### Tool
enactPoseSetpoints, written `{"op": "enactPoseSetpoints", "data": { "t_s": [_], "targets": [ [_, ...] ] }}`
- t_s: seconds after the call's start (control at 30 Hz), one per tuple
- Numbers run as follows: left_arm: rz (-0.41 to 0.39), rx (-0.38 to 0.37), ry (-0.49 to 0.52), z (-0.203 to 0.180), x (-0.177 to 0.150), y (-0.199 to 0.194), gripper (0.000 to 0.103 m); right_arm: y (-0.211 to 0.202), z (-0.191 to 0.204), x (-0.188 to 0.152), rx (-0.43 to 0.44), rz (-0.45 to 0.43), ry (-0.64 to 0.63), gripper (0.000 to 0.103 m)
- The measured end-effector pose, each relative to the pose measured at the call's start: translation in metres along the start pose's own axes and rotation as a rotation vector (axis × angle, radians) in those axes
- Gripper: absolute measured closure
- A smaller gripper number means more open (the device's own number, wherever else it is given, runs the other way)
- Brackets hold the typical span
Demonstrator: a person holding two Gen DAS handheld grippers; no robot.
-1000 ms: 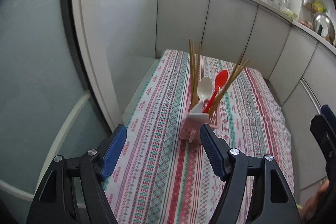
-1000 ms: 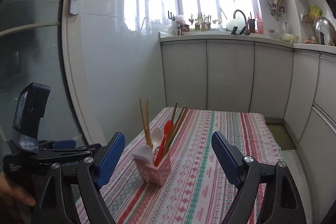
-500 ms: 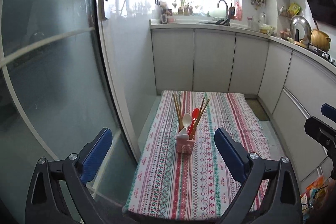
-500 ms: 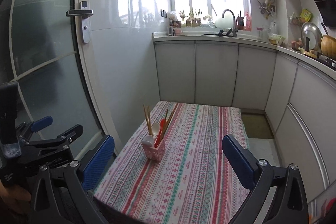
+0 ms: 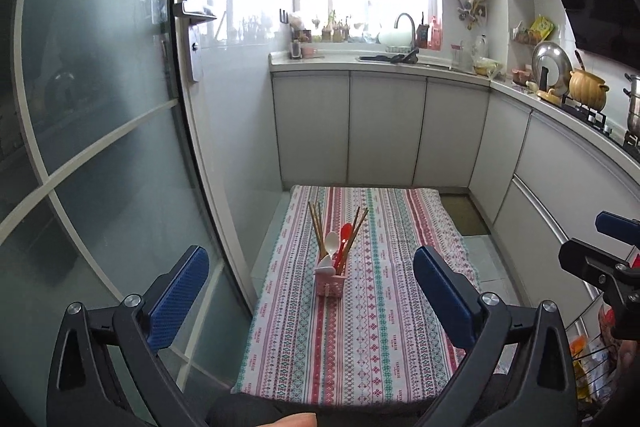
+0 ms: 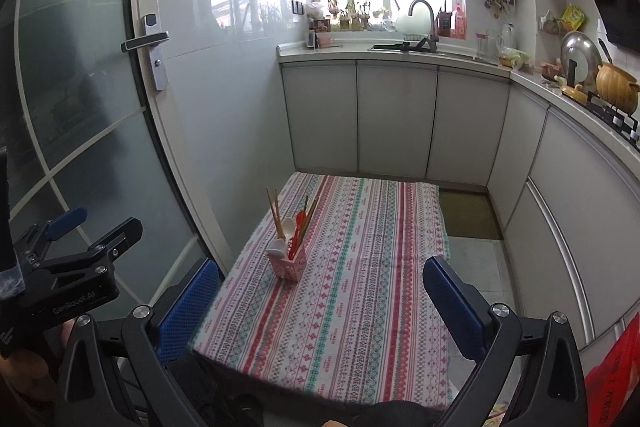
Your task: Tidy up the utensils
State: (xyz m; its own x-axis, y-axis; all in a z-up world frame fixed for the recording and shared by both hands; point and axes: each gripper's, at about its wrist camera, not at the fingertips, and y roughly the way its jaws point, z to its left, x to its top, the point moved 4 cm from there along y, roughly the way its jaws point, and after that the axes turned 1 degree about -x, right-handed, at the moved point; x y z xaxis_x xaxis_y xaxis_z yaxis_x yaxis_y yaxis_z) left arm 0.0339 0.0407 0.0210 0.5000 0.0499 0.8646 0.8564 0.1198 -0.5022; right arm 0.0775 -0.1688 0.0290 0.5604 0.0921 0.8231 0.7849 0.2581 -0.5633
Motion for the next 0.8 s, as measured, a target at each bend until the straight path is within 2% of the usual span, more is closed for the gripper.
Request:
{"op": "enactPoseSetpoints", "data": {
  "t_s": [0.17, 0.8],
  "targets": [
    [0.004, -0.017, 0.005, -0.006, 0.002, -0.003, 0.000, 0.001, -0.004, 0.003, -0.003, 0.018, 0.025, 0.000],
    [0.049, -0.011, 0.016, -0.006, 0.001, 0.020, 0.000, 0.016, -0.001, -0.003, 0.014, 0.049, 0.024, 0.000]
  ]
}}
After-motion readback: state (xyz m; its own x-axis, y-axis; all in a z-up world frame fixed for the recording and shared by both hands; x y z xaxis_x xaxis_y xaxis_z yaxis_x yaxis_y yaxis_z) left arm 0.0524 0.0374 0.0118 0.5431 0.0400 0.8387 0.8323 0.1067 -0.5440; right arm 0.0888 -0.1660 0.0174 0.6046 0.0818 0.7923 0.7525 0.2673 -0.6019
